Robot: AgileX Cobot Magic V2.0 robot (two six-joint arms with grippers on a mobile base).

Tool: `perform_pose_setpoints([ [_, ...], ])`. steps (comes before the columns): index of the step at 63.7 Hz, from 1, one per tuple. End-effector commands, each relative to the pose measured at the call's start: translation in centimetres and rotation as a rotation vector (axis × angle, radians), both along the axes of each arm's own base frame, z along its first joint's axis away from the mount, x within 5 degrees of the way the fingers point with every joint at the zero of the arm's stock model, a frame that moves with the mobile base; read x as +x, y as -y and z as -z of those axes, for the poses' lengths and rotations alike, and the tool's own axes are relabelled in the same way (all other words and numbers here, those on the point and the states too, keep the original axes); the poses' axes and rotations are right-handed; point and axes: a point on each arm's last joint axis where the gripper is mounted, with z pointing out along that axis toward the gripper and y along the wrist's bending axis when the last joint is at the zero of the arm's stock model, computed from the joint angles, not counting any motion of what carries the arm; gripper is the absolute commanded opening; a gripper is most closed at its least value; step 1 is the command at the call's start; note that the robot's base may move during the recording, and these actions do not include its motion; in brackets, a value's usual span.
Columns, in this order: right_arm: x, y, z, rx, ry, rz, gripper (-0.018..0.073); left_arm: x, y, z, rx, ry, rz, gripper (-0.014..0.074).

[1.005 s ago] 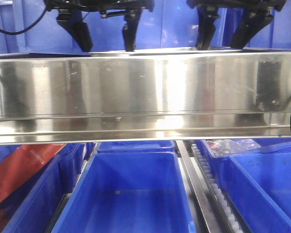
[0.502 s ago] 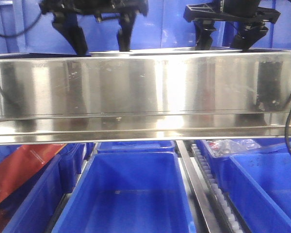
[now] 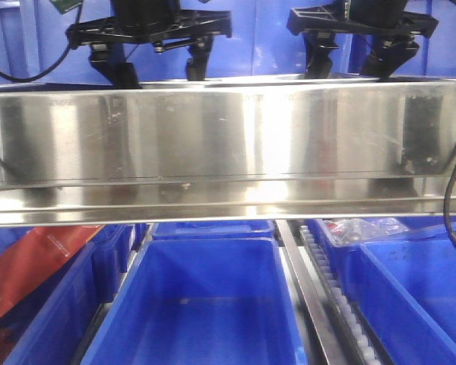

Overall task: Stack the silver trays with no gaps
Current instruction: 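Close left and right grippers on the silver tray's opposite rims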

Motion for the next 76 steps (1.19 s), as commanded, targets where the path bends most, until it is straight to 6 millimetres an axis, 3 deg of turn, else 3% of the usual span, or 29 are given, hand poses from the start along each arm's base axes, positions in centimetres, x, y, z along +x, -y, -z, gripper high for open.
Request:
perform_pose_setpoints([
  [1,0.1,0.02,-0.22,-0.004,0.016,-0.001,0.0349,0.14,-0.4,0.93,0.043,-0.038,-0.016,0.04],
  [10,0.06,0.03,-0.2,-0.005,0.011,-0.002,0.0345,0.13,-0.39,0.93,0.041,-0.039,-0.016,0.0342],
  [16,0.05,0.03,-0.2,-0.006,0.01,-0.002,0.0295,0.13,-0.39,0.93,0.041,-0.039,-0.016,0.0261],
  [26,0.05,0.03,-0.2,-0.006,0.01,-0.002,0.0163,0.12,-0.37,0.93,0.039,-0.041,-0.016,0.0121],
  [35,0.05,0.03,-0.2,-0.006,0.01,-0.002,-0.0017,0.12,-0.37,0.93,0.041,-0.04,-0.013,-0.0039],
  [39,0.05,0.03,-0.2,-0.006,0.01,-0.002,-0.0101,0.12,-0.37,0.93,0.041,-0.04,-0.012,-0.0015],
  [44,0.06,0.03,-0.2,-0.005,0.012,-0.002,-0.0071,0.12,-0.37,0.93,0.041,-0.04,-0.012,-0.0019],
  [76,-0.12,0.06,-0.23,-0.008,-0.003,-0.004,-0.0079,0.01,-0.46,0.72,0.045,-0.044,-0.013,-0.0019],
])
